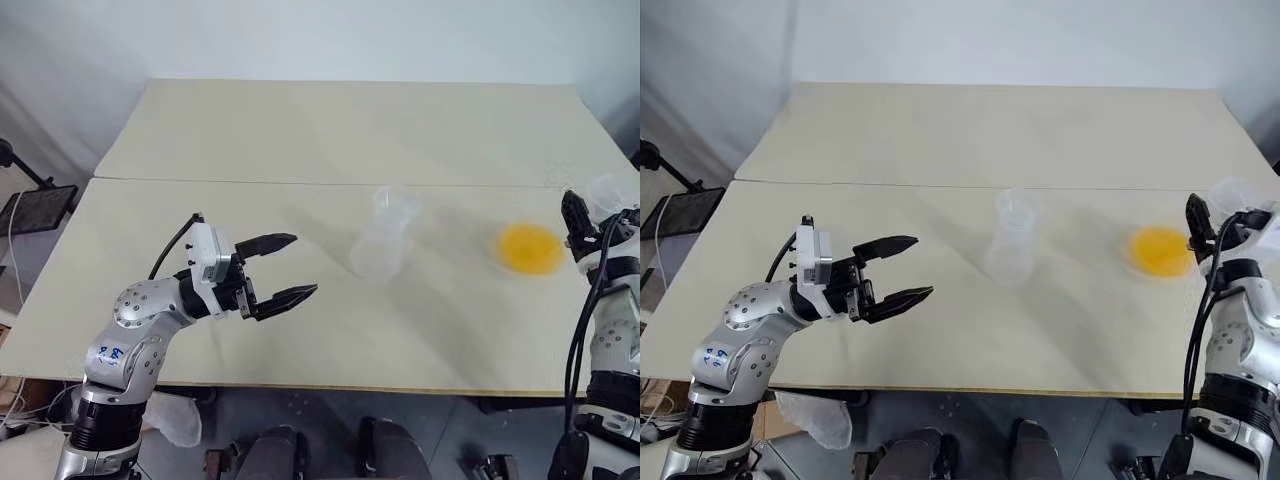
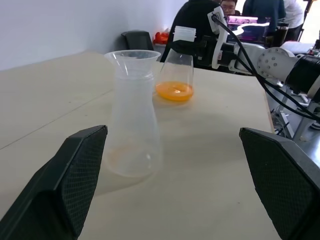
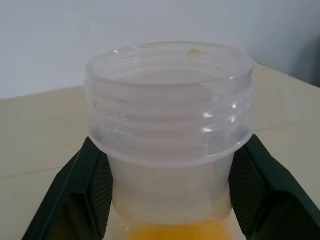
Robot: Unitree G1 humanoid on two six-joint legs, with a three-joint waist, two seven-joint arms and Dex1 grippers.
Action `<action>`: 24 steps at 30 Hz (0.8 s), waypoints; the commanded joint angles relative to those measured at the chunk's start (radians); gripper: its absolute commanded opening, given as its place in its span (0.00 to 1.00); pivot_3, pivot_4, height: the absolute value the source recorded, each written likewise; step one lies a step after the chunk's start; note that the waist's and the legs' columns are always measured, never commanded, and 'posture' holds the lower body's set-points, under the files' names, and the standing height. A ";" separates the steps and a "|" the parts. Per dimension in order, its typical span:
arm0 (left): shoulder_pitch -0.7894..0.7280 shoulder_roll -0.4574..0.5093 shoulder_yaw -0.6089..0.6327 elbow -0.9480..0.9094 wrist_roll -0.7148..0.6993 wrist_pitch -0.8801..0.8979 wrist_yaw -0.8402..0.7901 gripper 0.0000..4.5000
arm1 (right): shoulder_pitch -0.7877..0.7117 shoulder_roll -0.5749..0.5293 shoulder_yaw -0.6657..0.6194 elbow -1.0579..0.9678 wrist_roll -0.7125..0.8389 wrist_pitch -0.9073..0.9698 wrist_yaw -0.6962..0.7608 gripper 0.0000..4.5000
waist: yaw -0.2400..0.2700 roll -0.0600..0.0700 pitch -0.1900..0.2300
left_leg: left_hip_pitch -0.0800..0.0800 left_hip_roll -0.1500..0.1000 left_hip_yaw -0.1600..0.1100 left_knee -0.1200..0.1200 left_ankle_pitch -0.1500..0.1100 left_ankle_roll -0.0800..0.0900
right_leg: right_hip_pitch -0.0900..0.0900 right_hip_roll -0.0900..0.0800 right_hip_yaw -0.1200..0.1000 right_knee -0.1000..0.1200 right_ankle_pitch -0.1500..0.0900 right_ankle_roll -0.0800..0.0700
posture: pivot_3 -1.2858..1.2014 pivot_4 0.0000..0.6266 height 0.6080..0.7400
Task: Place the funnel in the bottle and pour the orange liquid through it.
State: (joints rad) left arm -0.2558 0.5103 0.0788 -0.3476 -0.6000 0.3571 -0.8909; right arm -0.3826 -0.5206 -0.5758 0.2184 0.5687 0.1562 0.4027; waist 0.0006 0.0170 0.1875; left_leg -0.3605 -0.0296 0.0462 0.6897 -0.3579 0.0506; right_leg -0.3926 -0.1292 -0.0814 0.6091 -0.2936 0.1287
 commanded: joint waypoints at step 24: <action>-0.053 -0.033 -0.038 0.068 0.042 -0.096 -0.025 1.00 | 0.019 -0.299 0.533 -0.663 -0.726 0.086 -0.113 0.58 | 0.014 0.001 0.001 | -0.009 -0.002 -0.004 0.002 0.000 -0.001 | -0.004 0.000 -0.015 -0.004 0.000 0.001 | 0.52 0.24 1.00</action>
State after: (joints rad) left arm -0.3005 0.4831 0.0441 -0.2748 -0.5616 0.2819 -0.9110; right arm -0.3455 -0.8087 -0.0513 -0.4046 -0.1003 0.2957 0.3080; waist 0.0150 0.0178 0.1883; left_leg -0.3699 -0.0317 0.0422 0.6921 -0.3577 0.0499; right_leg -0.3964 -0.1294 -0.0984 0.6055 -0.2934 0.1293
